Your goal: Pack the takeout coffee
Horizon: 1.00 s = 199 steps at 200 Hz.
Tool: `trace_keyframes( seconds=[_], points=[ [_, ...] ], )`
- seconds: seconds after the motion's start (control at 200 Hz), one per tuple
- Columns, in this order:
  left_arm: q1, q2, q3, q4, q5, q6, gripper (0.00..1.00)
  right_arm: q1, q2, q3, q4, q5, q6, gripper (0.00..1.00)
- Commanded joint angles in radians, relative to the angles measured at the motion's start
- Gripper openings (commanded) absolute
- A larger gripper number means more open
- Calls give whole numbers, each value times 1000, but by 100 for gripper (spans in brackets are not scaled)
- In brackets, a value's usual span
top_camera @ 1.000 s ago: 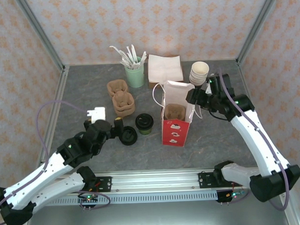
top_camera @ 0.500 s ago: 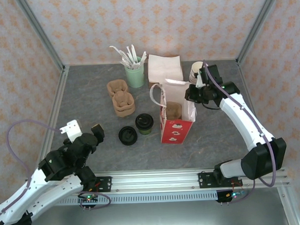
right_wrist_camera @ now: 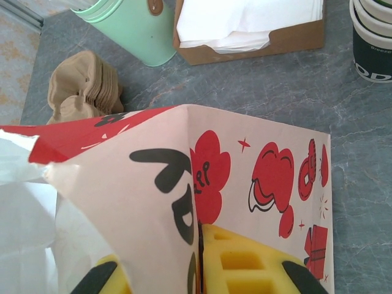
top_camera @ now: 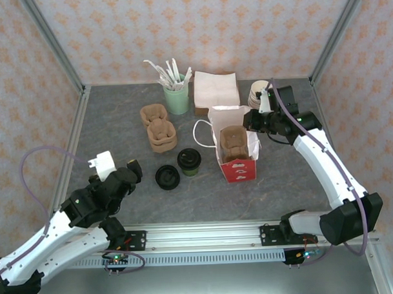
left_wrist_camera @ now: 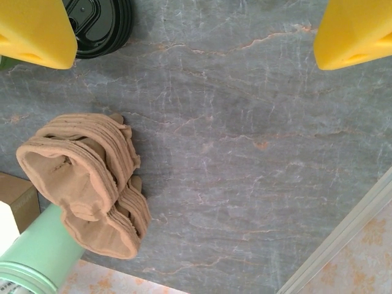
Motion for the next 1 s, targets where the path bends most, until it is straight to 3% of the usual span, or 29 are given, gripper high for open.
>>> trace_keyframes(
  seconds=[0.0,0.245,0.305,0.455,0.54,0.641,0.806,0.991],
  points=[
    [10,31,36,60,-25,65,100,-5,-19,-20,34,-26,13,11],
    [10,131,113,146,55,219,100,-5,-43,-93,97,-135,102,11],
    [10,172,147,122,60,204,100,-4,-53,-108,99,-155,101,12],
    [9,270,255,100,103,191,100,-6,-64,-141,94,-210,59,22],
    [8,336,337,23,92,150,100,-6,-80,-183,107,-199,60,36],
    [8,415,441,-10,143,161,100,-6,-88,-196,118,-165,93,45],
    [-2,606,690,-163,255,119,96,-6,-125,-126,37,-98,139,47],
    [-41,825,923,-362,354,31,99,-6,-178,-92,-44,-78,177,47]
  ],
)
